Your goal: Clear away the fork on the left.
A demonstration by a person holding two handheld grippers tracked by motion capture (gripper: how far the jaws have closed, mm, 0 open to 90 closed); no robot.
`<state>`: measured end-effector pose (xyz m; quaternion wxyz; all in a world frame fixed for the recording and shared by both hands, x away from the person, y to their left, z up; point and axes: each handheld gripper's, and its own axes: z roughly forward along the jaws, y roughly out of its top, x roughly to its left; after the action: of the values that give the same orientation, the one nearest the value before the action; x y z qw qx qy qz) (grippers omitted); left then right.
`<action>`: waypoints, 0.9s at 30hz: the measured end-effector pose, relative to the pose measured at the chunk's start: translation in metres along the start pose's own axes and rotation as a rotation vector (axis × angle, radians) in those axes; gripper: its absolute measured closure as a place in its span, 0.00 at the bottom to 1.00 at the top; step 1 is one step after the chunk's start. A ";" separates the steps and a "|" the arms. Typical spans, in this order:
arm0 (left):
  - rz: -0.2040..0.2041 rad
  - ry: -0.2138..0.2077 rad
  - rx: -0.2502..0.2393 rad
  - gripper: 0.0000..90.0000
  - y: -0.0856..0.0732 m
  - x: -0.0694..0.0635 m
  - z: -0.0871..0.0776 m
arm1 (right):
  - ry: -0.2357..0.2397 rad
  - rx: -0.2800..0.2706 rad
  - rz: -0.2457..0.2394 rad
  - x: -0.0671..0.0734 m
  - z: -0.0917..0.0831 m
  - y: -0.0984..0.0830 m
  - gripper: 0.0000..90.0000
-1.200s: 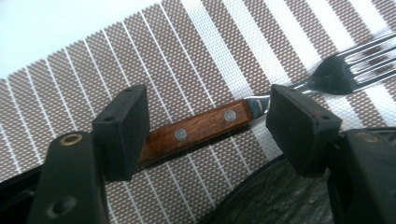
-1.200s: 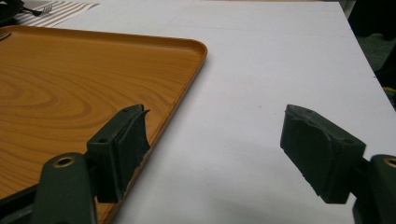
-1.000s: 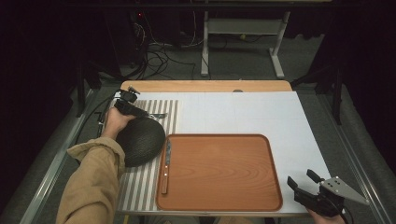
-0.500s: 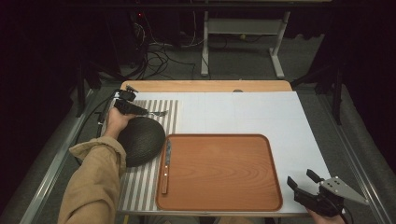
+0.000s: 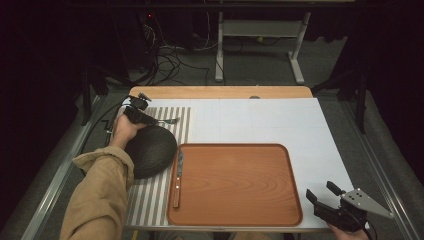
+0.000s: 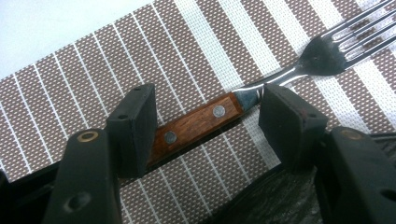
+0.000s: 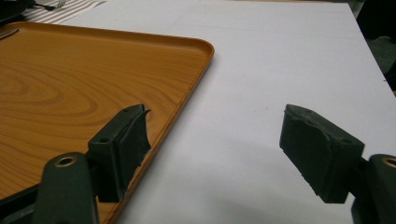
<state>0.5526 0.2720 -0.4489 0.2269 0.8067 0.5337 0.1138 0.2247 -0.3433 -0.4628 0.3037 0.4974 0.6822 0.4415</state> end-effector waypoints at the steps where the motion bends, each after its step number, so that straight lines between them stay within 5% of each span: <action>1: 0.005 0.005 0.003 0.40 0.000 0.000 -0.001 | 0.001 0.003 -0.001 0.000 0.000 0.000 0.27; 3: 0.021 0.020 0.015 0.44 0.000 -0.002 -0.002 | 0.001 0.000 -0.003 0.000 0.000 0.000 0.27; 6: 0.102 0.046 0.054 0.49 -0.001 -0.008 -0.003 | 0.006 -0.003 -0.003 0.000 0.000 0.000 0.27; 21: 0.074 0.037 0.061 0.49 0.001 -0.006 -0.005 | 0.014 -0.001 -0.013 0.001 0.001 0.001 0.27; 27: 0.120 0.041 0.069 0.57 0.001 -0.010 -0.005 | 0.014 -0.001 -0.017 0.002 0.001 0.001 0.27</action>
<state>0.5476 0.2637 -0.4437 0.1806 0.8420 0.4926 0.1254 0.2258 -0.3410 -0.4627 0.3028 0.4885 0.6884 0.4425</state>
